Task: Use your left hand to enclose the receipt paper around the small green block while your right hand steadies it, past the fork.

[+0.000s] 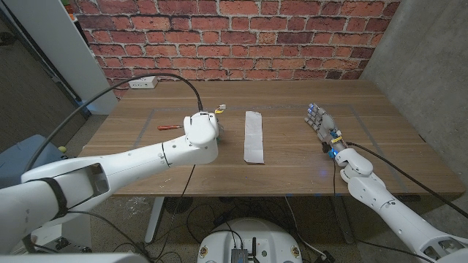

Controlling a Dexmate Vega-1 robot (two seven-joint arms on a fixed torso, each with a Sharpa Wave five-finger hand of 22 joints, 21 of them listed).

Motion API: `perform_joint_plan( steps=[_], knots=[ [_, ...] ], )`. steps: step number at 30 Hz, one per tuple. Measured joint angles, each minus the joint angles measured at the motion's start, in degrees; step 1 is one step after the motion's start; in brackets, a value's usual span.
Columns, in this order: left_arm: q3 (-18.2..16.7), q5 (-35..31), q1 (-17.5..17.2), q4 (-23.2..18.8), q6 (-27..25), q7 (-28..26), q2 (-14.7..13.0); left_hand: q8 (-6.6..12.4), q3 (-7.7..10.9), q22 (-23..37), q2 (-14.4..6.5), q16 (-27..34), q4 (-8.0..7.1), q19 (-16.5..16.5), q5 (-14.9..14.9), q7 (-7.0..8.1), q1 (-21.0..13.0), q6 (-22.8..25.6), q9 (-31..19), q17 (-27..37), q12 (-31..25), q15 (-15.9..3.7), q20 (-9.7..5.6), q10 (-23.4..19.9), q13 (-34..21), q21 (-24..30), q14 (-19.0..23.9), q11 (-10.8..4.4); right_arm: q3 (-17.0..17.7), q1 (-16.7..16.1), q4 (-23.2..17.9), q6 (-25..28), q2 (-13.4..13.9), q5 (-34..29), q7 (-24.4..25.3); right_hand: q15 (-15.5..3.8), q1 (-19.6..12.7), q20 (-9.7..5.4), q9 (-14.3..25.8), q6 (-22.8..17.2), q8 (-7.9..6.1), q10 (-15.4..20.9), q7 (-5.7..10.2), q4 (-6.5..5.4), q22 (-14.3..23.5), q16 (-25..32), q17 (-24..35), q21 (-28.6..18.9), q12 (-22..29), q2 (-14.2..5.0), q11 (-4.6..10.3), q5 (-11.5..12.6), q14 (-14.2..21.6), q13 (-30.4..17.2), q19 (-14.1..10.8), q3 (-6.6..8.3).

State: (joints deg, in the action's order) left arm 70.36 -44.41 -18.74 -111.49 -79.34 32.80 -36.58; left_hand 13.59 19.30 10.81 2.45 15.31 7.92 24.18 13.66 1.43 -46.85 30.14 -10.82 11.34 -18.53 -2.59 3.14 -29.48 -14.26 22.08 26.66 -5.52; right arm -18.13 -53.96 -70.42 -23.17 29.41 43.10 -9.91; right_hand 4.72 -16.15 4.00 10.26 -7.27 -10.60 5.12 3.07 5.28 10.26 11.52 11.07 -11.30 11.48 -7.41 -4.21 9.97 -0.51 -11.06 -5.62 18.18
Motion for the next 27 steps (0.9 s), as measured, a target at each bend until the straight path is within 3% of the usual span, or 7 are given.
perform_joint_plan(
  steps=[3,4,6,7,11,19,27],
  knots=[
    [0.3,0.0,0.0,1.9,0.0,0.0,1.3,0.05,-0.16,0.0,-0.3,0.0,0.16,0.7,0.0,0.00,-0.3,0.4,0.0,0.0,0.0,0.13,0.15,-0.6,0.0,0.0,0.5,-0.21,0.0,0.0,0.0,-0.3,0.0,0.2,-0.3,0.00,0.3,0.00,0.0,0.0,0.00,0.0,0.00,0.00,0.0,0.0,0.0,0.0,0.0,0.25,0.00,0.0,0.0,0.0,0.0,0.00],
    [0.2,-10.6,-0.1,2.2,0.1,10.6,1.5,0.05,-0.28,0.2,-0.1,0.0,0.28,0.9,0.0,0.01,-0.9,0.4,0.0,0.0,0.0,0.12,0.33,-0.6,-0.1,0.1,0.5,-0.21,0.2,0.1,0.6,-0.3,-0.2,0.2,-0.3,0.00,0.3,0.00,0.0,0.0,0.00,0.0,0.00,0.00,0.0,0.0,0.0,0.0,0.0,0.25,0.00,0.0,0.0,0.0,0.0,0.00],
    [-0.9,-10.6,-1.3,3.7,0.1,10.6,3.0,0.05,-0.37,0.3,-0.2,0.0,0.37,1.4,-0.2,0.01,-1.1,0.4,0.0,0.0,0.0,0.13,0.65,-0.6,-0.3,0.4,0.5,-0.21,0.2,0.1,0.6,-0.6,-0.2,0.3,-0.5,0.00,0.2,-0.04,0.0,0.0,0.00,0.2,0.00,0.00,0.0,0.0,0.0,0.0,0.0,0.25,-0.19,0.0,0.0,0.0,0.0,0.00],
    [-1.1,-17.0,-1.5,3.9,2.0,17.1,3.2,0.05,-0.37,0.3,-0.4,0.0,0.37,1.6,-0.4,0.01,-1.3,0.4,0.0,0.0,0.0,-0.01,0.87,-0.6,-0.3,0.5,0.4,-0.21,0.3,0.1,1.0,-0.6,-0.3,0.4,-0.6,0.00,0.2,-0.22,0.0,0.0,0.00,0.2,0.00,0.00,0.0,0.0,0.0,0.0,0.0,0.25,-0.20,0.0,0.0,0.0,-0.2,0.00],
    [-5.7,-26.2,-5.1,5.9,6.5,24.7,6.3,-0.35,-0.77,0.3,-0.3,0.0,0.46,3.6,-0.4,0.24,-1.8,0.2,0.0,0.0,0.0,-0.04,0.54,-0.4,-0.3,1.2,0.3,-0.34,0.5,0.0,1.3,-1.1,-0.4,0.5,-0.8,-0.01,0.5,-0.22,0.0,-0.6,0.00,0.2,0.02,0.00,0.0,0.1,0.0,-0.4,0.0,-0.07,-0.20,0.0,0.0,0.0,-0.2,0.00],
    [-14.7,-41.6,-11.5,8.5,15.2,31.1,12.3,-0.83,-1.24,0.3,-1.3,1.1,0.46,5.7,-0.9,0.73,-2.8,0.0,0.0,0.2,0.4,-0.15,0.79,-0.4,-0.5,2.1,3.0,-0.33,0.8,-0.4,1.6,-1.6,-0.5,0.8,-0.9,-0.10,0.5,-0.22,0.0,-0.6,0.00,0.5,0.01,-0.16,0.0,0.4,0.0,-0.4,0.0,-0.07,-0.52,0.0,0.5,0.0,-0.2,-0.16],
    [-22.5,-57.6,-16.1,11.2,23.0,35.9,18.6,-1.95,-2.75,0.5,-1.6,2.7,-0.43,7.6,-1.9,2.67,-3.1,-2.0,-0.1,1.2,1.4,-0.49,1.17,1.0,-0.8,2.5,6.4,1.32,1.1,-0.4,2.5,-2.2,-1.0,1.3,-1.4,-0.02,0.5,-0.32,0.0,-0.6,0.00,1.0,0.01,-0.26,0.0,0.6,0.0,-0.4,0.4,-0.07,-0.41,0.0,1.0,0.0,-0.7,-0.26]
  ],
)
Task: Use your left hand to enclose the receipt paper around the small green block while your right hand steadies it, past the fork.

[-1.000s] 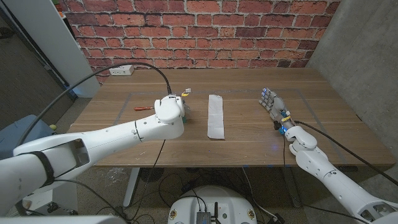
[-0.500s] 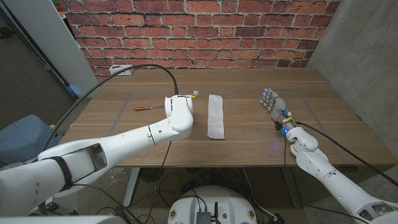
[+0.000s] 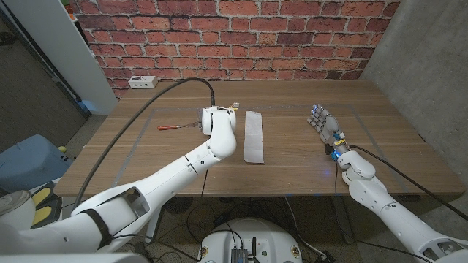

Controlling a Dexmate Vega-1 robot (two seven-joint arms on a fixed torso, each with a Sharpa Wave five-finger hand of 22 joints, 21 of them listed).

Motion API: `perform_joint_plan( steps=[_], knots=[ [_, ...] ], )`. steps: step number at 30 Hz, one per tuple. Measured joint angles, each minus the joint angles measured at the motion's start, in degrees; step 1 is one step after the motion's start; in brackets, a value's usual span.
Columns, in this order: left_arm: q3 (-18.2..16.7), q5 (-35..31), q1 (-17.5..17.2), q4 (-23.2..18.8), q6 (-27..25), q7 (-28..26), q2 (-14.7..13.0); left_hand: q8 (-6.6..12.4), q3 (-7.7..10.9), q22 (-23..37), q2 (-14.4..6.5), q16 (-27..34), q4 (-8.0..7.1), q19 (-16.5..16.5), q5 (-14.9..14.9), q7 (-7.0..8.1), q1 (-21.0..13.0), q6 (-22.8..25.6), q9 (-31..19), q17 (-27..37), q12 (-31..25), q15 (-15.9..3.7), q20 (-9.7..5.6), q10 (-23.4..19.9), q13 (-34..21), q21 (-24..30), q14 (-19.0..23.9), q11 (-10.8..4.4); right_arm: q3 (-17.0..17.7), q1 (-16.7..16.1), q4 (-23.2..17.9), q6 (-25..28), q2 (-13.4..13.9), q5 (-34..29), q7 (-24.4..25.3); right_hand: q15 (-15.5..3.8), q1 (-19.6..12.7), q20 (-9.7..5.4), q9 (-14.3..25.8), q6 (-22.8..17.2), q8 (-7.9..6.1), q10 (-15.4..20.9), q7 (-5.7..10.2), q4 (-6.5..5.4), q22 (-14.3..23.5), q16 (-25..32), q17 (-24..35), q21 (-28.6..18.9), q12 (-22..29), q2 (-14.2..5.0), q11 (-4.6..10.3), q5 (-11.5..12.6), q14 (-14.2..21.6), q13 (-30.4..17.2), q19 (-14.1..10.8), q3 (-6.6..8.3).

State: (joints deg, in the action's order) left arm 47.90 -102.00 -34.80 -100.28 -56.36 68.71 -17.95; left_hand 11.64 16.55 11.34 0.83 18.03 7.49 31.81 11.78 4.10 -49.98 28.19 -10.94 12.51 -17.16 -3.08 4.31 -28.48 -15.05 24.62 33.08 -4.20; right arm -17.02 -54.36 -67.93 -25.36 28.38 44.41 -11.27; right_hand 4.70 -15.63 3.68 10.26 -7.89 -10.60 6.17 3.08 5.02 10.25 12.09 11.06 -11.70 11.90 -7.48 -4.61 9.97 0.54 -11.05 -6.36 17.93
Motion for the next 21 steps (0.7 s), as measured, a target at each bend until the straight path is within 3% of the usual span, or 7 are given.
perform_joint_plan(
  steps=[8,21],
  knots=[
    [-5.6,-9.9,-2.8,2.2,6.0,3.5,5.1,-0.43,-1.23,0.0,1.4,-0.6,-0.28,-0.1,0.0,0.41,1.4,-1.4,-0.1,0.0,0.8,0.23,0.71,1.6,-0.3,0.4,-1.9,1.32,0.2,0.0,0.5,-0.5,-0.4,0.2,-0.2,-0.08,0.2,0.00,0.0,0.0,0.00,0.1,0.00,-0.05,0.0,0.0,0.3,0.0,0.0,-0.23,-0.10,0.0,0.1,0.0,0.0,-0.05],
    [-10.1,-13.2,-4.6,4.7,10.5,5.3,9.4,-1.07,-1.73,0.0,1.4,-2.6,-0.31,1.4,0.4,1.33,1.4,-4.4,-0.1,-0.4,2.0,0.62,2.65,4.1,-0.5,0.8,-4.5,2.87,0.2,-0.2,0.0,-0.6,-0.3,-0.3,0.8,0.11,0.5,0.01,0.0,-0.3,0.00,0.3,-0.31,-0.05,0.0,0.0,0.1,0.0,0.0,0.01,-0.31,0.0,0.3,0.0,0.0,-0.05]
  ],
)
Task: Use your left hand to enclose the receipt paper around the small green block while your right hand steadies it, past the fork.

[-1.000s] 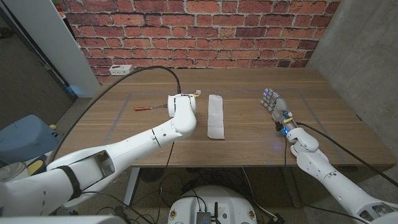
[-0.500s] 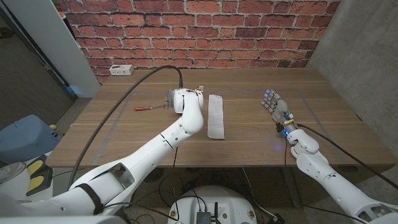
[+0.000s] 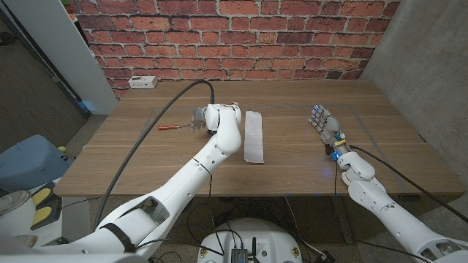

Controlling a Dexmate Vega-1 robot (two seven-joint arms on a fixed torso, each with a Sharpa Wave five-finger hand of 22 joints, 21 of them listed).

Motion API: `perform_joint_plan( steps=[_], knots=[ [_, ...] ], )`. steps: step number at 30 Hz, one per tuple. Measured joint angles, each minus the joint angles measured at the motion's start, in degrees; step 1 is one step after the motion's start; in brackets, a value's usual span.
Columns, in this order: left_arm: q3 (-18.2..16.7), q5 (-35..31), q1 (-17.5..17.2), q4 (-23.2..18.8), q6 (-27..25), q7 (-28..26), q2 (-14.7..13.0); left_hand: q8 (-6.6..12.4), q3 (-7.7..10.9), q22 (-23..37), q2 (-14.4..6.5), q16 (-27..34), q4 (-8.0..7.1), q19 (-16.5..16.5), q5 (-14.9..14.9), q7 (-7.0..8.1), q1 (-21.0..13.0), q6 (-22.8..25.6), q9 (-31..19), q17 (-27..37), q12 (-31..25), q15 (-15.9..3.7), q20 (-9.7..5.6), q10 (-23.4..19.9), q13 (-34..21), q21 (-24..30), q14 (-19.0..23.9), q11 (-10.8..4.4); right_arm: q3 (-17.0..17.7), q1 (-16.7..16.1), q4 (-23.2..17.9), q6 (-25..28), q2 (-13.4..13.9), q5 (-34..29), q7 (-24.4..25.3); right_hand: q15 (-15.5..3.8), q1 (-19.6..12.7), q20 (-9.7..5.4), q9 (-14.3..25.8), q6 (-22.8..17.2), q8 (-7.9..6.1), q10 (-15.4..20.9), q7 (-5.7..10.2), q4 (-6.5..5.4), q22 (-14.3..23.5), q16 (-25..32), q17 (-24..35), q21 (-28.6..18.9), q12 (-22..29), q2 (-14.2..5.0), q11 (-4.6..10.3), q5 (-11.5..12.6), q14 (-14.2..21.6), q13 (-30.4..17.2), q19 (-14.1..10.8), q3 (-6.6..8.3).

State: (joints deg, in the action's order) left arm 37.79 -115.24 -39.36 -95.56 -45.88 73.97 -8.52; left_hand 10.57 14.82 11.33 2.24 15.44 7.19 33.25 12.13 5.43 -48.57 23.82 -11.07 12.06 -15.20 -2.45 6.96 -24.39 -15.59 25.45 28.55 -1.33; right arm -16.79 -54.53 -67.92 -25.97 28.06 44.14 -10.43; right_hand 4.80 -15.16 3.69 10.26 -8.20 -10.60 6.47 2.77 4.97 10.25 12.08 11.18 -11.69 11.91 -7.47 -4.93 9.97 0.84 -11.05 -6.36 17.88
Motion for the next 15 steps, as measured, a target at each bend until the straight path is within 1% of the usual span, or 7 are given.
perform_joint_plan(
  steps=[3,6,8,12,14,15],
  knots=[
    [-0.3,-0.1,-0.1,0.4,0.4,0.0,0.4,0.00,0.00,0.0,0.0,-0.2,0.00,0.1,0.0,0.00,0.0,0.0,0.0,-0.1,0.0,0.00,0.13,0.0,-0.3,0.0,0.0,0.00,0.0,-0.1,-0.2,0.0,0.1,-0.2,0.2,-0.20,0.0,-0.31,0.0,0.0,0.00,0.2,0.00,0.00,0.0,0.0,0.0,0.0,0.0,0.00,-0.19,0.0,0.2,0.0,-0.3,0.00],
    [-0.4,0.3,-0.2,0.9,0.7,-0.5,0.6,0.00,0.02,0.0,-0.5,-0.2,-0.01,0.5,0.0,-0.31,0.5,-0.3,0.0,-0.1,0.0,0.00,0.10,0.3,-0.3,0.0,0.0,0.31,0.0,-0.2,-0.4,0.0,0.2,-0.3,0.4,-0.20,0.0,-0.30,0.0,0.0,0.00,0.2,0.00,0.00,0.0,0.0,0.0,0.0,0.0,0.00,-0.19,0.0,0.2,0.0,-0.3,0.00],
    [-0.4,1.1,-0.3,1.0,0.9,-1.0,0.6,0.08,0.17,-0.1,-0.6,-0.2,-0.17,0.9,0.0,-0.32,0.3,-0.3,0.0,-0.1,0.0,-0.03,-0.01,0.3,-0.3,0.4,0.0,0.31,0.0,-0.2,-0.4,0.0,0.3,-0.3,0.5,-0.20,0.0,0.01,0.0,0.0,0.00,0.2,0.00,0.00,0.0,0.0,0.0,0.0,0.0,0.00,-0.19,0.0,0.2,0.0,-0.6,0.00],
    [-0.3,2.3,-0.3,1.4,1.0,-1.6,0.5,0.24,0.17,-0.2,-1.2,-0.2,-0.17,1.1,0.0,-0.32,0.1,-0.3,0.0,-0.1,0.0,-0.22,0.09,0.1,-0.3,0.4,0.2,0.10,0.0,-0.2,-0.5,0.0,0.3,-0.4,0.6,0.10,0.0,0.00,0.0,0.0,0.00,0.5,0.00,0.00,0.0,0.0,0.0,0.0,0.0,0.00,-0.50,0.0,0.5,0.0,-0.6,0.00],
    [-0.1,3.2,-0.2,1.6,1.0,-1.9,0.4,0.24,0.17,-0.2,-1.2,-0.2,-0.17,1.1,0.0,-0.32,0.2,-0.3,0.0,-0.1,0.0,-0.36,0.09,0.0,-0.5,0.4,0.4,0.23,0.0,-0.2,-0.5,0.0,0.3,-0.5,0.6,0.10,0.0,0.00,0.0,0.0,0.00,0.7,0.00,0.00,0.0,0.0,0.0,0.0,0.0,0.00,-0.28,0.0,0.5,0.0,-0.6,0.00],
    [0.0,3.7,-0.1,1.7,1.0,-2.1,0.3,0.27,0.30,-0.2,-1.7,-0.2,-0.30,1.1,0.0,-0.34,0.2,-0.3,0.0,-0.1,0.0,-0.49,0.09,-0.2,-0.5,0.4,0.5,0.29,-0.1,-0.2,-0.5,0.0,0.3,-0.5,0.6,0.10,0.0,0.00,0.0,0.0,0.00,0.8,0.00,0.00,0.0,0.0,0.0,0.0,0.0,0.00,-0.19,0.0,0.5,0.0,-0.6,0.00]
  ],
)
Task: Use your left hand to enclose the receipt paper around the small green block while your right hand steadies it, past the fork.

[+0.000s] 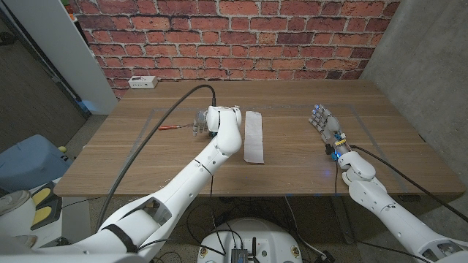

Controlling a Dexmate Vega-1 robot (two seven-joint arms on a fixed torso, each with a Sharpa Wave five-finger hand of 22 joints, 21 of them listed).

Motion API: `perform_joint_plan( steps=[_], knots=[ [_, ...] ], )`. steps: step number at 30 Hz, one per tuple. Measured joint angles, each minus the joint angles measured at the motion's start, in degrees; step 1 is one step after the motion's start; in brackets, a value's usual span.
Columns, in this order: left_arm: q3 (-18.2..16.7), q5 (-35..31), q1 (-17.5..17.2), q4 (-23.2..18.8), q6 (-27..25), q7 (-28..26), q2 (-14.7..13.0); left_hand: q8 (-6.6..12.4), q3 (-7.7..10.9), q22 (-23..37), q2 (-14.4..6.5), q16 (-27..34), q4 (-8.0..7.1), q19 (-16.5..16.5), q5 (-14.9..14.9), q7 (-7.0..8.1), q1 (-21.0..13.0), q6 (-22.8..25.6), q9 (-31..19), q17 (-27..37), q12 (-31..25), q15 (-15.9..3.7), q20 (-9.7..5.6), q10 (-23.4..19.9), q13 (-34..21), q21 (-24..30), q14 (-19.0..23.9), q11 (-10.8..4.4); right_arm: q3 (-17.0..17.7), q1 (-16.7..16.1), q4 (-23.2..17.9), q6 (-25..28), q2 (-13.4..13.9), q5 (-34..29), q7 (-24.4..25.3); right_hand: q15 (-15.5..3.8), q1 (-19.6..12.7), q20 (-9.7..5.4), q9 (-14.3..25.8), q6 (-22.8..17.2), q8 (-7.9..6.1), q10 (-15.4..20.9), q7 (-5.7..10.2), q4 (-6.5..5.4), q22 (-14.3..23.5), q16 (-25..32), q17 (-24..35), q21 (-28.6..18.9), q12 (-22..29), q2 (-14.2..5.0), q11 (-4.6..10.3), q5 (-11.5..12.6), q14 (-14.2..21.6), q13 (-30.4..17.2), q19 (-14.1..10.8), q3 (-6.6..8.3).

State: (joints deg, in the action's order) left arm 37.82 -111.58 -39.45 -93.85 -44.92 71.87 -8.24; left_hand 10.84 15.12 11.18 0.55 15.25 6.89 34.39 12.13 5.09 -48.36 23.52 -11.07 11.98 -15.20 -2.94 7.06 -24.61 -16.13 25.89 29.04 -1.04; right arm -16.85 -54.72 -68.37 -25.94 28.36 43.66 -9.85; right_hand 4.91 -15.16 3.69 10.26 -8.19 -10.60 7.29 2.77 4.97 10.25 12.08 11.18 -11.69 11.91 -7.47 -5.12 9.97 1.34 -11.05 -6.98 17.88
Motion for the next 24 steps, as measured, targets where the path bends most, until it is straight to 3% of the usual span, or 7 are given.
perform_joint_plan(
  steps=[15,19,24],
  knots=[
    [3.0,4.9,2.5,2.7,-1.2,-1.1,-1.4,0.63,0.28,0.0,-1.2,0.9,0.07,3.6,-0.3,-0.69,-0.5,1.8,0.0,-0.2,-1.3,-0.24,-1.33,-3.6,-0.5,1.2,5.4,-1.01,-0.1,0.3,0.8,0.0,-0.4,-0.3,0.4,-0.20,0.2,0.00,0.0,-0.3,0.00,0.0,0.31,-0.25,0.0,0.0,0.0,0.0,0.0,0.22,0.00,0.0,0.2,0.0,0.0,-0.25],
    [3.9,5.9,3.2,3.4,-1.6,-1.1,-1.7,0.63,0.60,0.0,-1.8,1.4,0.40,4.7,-0.3,-0.69,-1.2,1.8,0.0,-0.1,-1.6,-0.45,-2.06,-4.6,-0.8,1.7,7.2,-1.23,-0.1,0.3,0.9,-0.2,-0.5,-0.3,0.7,-0.20,0.2,0.00,0.0,-0.3,0.00,0.2,0.32,-0.25,0.0,0.0,0.0,0.0,0.0,0.22,-0.22,0.0,0.2,0.0,0.0,-0.25],
    [5.1,6.9,4.4,4.6,-2.1,-1.2,-2.2,1.10,1.47,0.0,-3.8,4.4,1.27,7.5,-0.9,-0.87,-3.1,3.3,0.0,1.0,-3.2,-1.07,-4.04,-8.8,-1.4,3.0,13.3,-1.17,-0.1,0.3,1.0,-0.3,-0.7,-0.5,1.2,-0.20,0.2,0.00,0.0,-0.5,0.00,0.3,0.10,-0.24,0.0,0.0,0.1,0.0,0.0,0.22,-0.31,0.0,0.2,0.0,0.0,-0.24]
  ],
)
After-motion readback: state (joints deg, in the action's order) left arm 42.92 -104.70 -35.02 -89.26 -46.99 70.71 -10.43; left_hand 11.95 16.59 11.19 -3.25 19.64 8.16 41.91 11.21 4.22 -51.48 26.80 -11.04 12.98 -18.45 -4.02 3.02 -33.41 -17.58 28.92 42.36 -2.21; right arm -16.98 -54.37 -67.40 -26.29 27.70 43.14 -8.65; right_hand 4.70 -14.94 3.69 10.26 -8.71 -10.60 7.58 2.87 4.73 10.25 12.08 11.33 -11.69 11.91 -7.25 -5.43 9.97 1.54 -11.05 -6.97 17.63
